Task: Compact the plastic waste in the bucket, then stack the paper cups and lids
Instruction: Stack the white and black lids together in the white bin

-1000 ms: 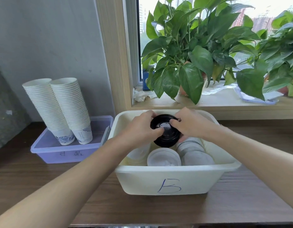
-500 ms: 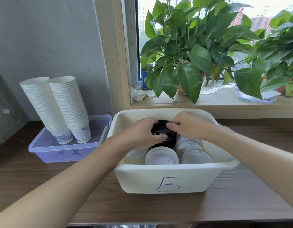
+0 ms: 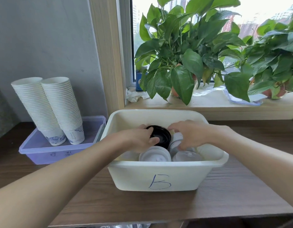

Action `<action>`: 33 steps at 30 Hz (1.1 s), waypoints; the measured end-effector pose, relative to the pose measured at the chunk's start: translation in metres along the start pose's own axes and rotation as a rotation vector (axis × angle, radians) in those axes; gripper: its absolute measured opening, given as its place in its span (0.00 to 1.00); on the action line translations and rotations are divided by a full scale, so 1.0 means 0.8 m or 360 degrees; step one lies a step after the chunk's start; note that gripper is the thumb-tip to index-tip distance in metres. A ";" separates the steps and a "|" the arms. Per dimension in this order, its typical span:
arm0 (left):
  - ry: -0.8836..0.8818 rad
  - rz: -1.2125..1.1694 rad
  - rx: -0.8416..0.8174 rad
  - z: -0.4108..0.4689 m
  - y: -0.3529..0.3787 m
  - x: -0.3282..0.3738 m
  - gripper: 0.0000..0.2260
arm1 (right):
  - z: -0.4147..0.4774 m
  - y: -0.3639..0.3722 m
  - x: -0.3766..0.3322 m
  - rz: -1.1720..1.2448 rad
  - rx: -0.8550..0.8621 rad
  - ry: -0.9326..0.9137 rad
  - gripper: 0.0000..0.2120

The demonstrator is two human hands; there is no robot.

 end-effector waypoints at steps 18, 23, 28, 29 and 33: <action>-0.0040 -0.0163 0.0275 -0.007 -0.019 -0.009 0.23 | -0.043 -0.056 0.002 -0.0217 0.0589 -0.0040 0.32; -0.0029 -0.0236 0.0294 -0.012 -0.023 -0.006 0.21 | -0.062 -0.075 0.016 0.0146 0.0792 -0.0083 0.33; 0.0015 -0.0251 0.0264 -0.010 -0.019 -0.002 0.21 | -0.070 -0.090 0.023 0.0514 0.0940 -0.0128 0.30; 0.0024 -0.0264 0.0289 -0.010 -0.020 -0.002 0.20 | -0.071 -0.091 0.023 0.0577 0.0960 -0.0137 0.29; 0.0012 -0.0374 0.0414 -0.010 -0.031 -0.008 0.19 | -0.074 -0.099 0.019 0.0805 0.1047 -0.0178 0.25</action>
Point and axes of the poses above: each hand's wrist, its own z-axis towards the middle knuckle, its own y-axis out of the palm, x = y × z, the point moved 10 cm from there along z, towards the middle knuckle, and after that the axes turned 5 degrees about z, right-handed, at the moved point
